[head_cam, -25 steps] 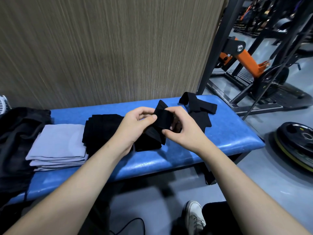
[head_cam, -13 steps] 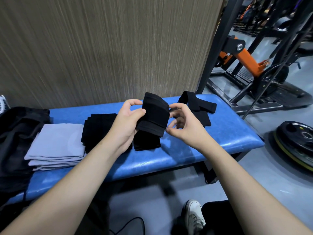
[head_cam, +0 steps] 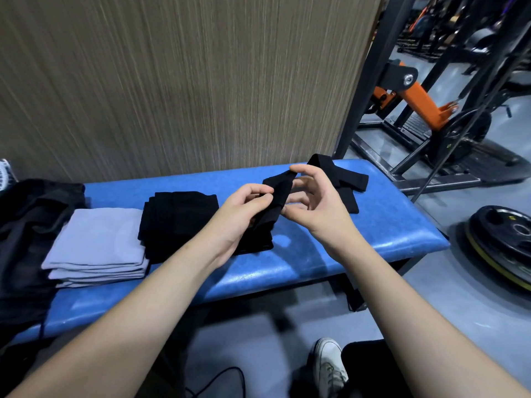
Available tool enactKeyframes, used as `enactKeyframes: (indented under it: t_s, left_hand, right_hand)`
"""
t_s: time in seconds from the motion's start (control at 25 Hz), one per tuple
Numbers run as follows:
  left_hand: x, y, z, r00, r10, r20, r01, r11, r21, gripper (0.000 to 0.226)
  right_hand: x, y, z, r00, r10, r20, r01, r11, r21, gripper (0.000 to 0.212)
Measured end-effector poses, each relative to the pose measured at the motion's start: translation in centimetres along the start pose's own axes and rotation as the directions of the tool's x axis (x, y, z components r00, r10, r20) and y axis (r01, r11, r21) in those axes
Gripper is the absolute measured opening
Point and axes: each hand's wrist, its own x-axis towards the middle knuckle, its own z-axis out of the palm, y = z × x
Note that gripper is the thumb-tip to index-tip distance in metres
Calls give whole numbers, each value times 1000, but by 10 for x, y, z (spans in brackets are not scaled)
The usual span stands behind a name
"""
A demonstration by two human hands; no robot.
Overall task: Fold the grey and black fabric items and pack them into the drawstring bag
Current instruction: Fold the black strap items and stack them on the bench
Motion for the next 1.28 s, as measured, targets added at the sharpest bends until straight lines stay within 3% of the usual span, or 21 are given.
enactKeyframes:
  t_s: [0.28,0.44,0.52,0.64,0.76,0.84,0.96,1.2,1.28]
  left_hand:
    - [-5,3,-4,997,42,57,-46,996,76,22]
    - [0,0,-8,996,77,-50,-75,997,33,23]
    - [1,4,-11,993,81,-84,-84,996,-29,25]
    - [0,6,-14,994,68,-83,-76,992,-105,29]
    - [-1,4,-16,991,88,-104,-94,994,-58,38]
    - [-1,4,-19,979,145,-144,-133,987,90,43]
    - [-1,4,-24,958,228,-173,-174,945,278,30]
    - [0,1,-38,948,259,-183,-166,897,410,22]
    - [2,-2,-45,940,284,-192,-145,836,529,21]
  right_hand:
    - [1,11,5,995,-94,20,96,968,-234,79]
    - [0,13,9,986,-166,-12,151,923,-355,62]
    - [1,14,7,987,-143,-68,104,909,-404,51]
    - [2,10,6,996,68,-65,-77,986,-146,44]
    - [2,8,5,990,136,-22,-135,989,64,36]
    - [4,8,6,989,143,-47,-138,987,87,33]
    - [7,11,8,981,179,-80,-171,981,96,35]
    - [14,14,16,967,235,-94,-221,965,142,39]
    - [17,17,18,962,257,-92,-244,960,135,35]
